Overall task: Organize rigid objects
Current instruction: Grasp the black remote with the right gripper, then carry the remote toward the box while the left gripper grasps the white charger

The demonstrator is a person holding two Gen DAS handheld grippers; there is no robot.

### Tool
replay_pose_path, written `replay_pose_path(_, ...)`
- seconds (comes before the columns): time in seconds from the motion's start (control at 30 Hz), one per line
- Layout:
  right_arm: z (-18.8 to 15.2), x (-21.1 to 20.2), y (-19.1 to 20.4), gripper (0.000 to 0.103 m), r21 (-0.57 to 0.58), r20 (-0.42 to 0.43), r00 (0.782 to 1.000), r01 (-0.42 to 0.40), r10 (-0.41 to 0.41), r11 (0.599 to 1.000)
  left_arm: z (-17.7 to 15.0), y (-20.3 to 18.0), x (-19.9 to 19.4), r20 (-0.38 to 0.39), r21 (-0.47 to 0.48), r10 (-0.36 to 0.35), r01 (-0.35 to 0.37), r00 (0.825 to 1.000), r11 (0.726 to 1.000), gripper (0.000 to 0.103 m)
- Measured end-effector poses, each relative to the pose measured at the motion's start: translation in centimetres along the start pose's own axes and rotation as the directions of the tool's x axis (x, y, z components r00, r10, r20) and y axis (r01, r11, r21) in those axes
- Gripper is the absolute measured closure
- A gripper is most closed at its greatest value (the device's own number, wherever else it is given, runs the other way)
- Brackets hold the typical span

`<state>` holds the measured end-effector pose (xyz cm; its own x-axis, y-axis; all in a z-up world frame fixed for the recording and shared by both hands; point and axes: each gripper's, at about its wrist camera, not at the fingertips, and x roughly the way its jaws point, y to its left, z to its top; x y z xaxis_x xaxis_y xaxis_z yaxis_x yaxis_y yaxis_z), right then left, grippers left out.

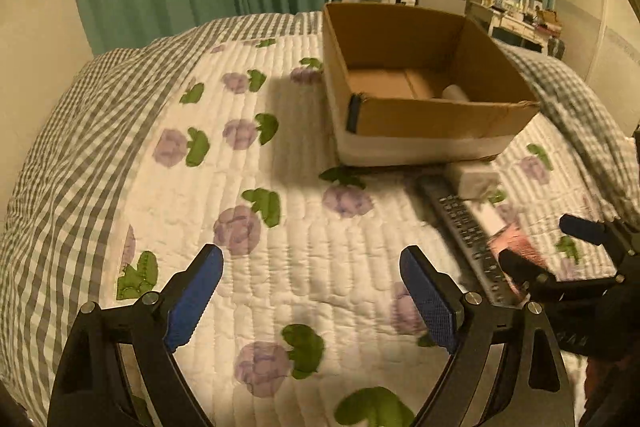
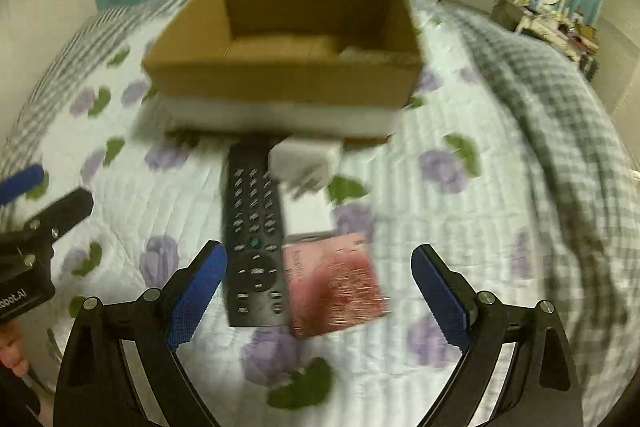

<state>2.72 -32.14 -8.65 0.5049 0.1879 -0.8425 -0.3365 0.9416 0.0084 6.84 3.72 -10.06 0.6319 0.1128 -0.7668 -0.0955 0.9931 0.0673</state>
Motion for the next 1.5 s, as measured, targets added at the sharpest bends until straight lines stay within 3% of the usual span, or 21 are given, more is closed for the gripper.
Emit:
replay_pose_path(0.07, -0.2, 1.3, 1.0, 0.01, -0.018, -0.018, 0.999, -0.027, 0.027, 0.999, -0.2, 0.2, 0.4, -0.005, -0.006, -0.003, 0.003, 1.0, 1.0, 0.011)
replay_pose_path(0.1, -0.2, 1.8, 1.5, 0.016, -0.026, -0.024, 0.999, -0.043, 0.042, 0.999, -0.2, 0.3, 0.6, -0.01, -0.009, -0.001, 0.001, 1.0, 1.0, 0.011)
replay_pose_path(0.2, -0.1, 3.7, 2.4, 0.051, -0.027, -0.069, 0.994, -0.087, 0.085, 0.996, -0.4, 0.5, 1.1, -0.022, -0.007, 0.012, -0.012, 1.0, 1.0, 0.011)
replay_pose_path(0.23, -0.1, 4.2, 2.5, 0.056, -0.013, -0.083, 0.991, -0.103, 0.102, 0.995, -0.5, 0.6, 1.2, -0.025, -0.008, 0.015, -0.015, 1.0, 1.0, 0.011)
replay_pose_path(0.43, -0.1, 5.6, 2.5, 0.056, 0.051, -0.101, 0.982, -0.153, 0.157, 0.987, -0.5, 0.7, 1.6, -0.04, -0.026, 0.012, -0.013, 0.999, 1.0, 0.011)
replay_pose_path(0.47, 0.0, 5.8, 2.4, 0.057, 0.056, -0.106, 0.98, -0.161, 0.167, 0.985, -0.5, 0.6, 1.7, -0.043, -0.026, 0.013, -0.014, 0.999, 1.0, 0.011)
replay_pose_path(0.5, 0.2, 6.0, 2.4, 0.065, 0.061, -0.105, 0.98, -0.163, 0.169, 0.985, -0.5, 0.6, 1.7, -0.047, -0.025, 0.016, -0.017, 0.999, 1.0, 0.011)
replay_pose_path(0.57, 0.3, 5.7, 2.4, 0.066, 0.056, -0.095, 0.982, -0.159, 0.164, 0.986, -0.4, 0.5, 1.6, -0.051, -0.023, 0.021, -0.022, 0.998, 0.999, 0.011)
replay_pose_path(0.77, -1.3, 2.1, 1.7, 0.072, 0.017, -0.028, 0.984, -0.176, 0.177, 0.984, 0.6, -0.8, 0.4, -0.034, -0.015, 0.003, -0.004, 0.999, 1.0, 0.011)
replay_pose_path(0.83, -1.8, 0.9, 1.2, 0.083, 0.006, -0.01, 0.987, -0.158, 0.158, 0.987, 0.8, -1.6, -0.1, -0.025, 0.006, 0.0, 0.0, 1.0, 1.0, 0.011)
replay_pose_path(0.9, -2.2, -0.2, 0.7, 0.084, 0.0, 0.019, 0.991, -0.131, 0.131, 0.991, 0.9, -2.4, -0.5, -0.022, 0.021, 0.001, -0.001, 1.0, 1.0, 0.011)
replay_pose_path(1.1, -2.4, -2.2, -0.7, 0.085, 0.038, 0.068, 0.983, -0.174, 0.171, 0.984, 1.1, -4.2, -0.6, -0.039, 0.016, -0.03, 0.03, 0.999, 0.999, 0.011)
replay_pose_path(1.23, -2.0, -5.2, -1.7, 0.085, 0.059, 0.172, 0.977, -0.139, 0.127, 0.988, 1.8, -5.4, -0.1, -0.041, 0.02, -0.039, 0.04, 0.998, 0.999, 0.011)
replay_pose_path(1.5, -0.6, -4.5, -7.4, 0.085, 0.206, 0.194, 0.981, -0.018, -0.023, 0.978, 3.7, -9.2, 2.1, -0.053, 0.041, -0.092, 0.095, 0.994, 0.995, 0.011)
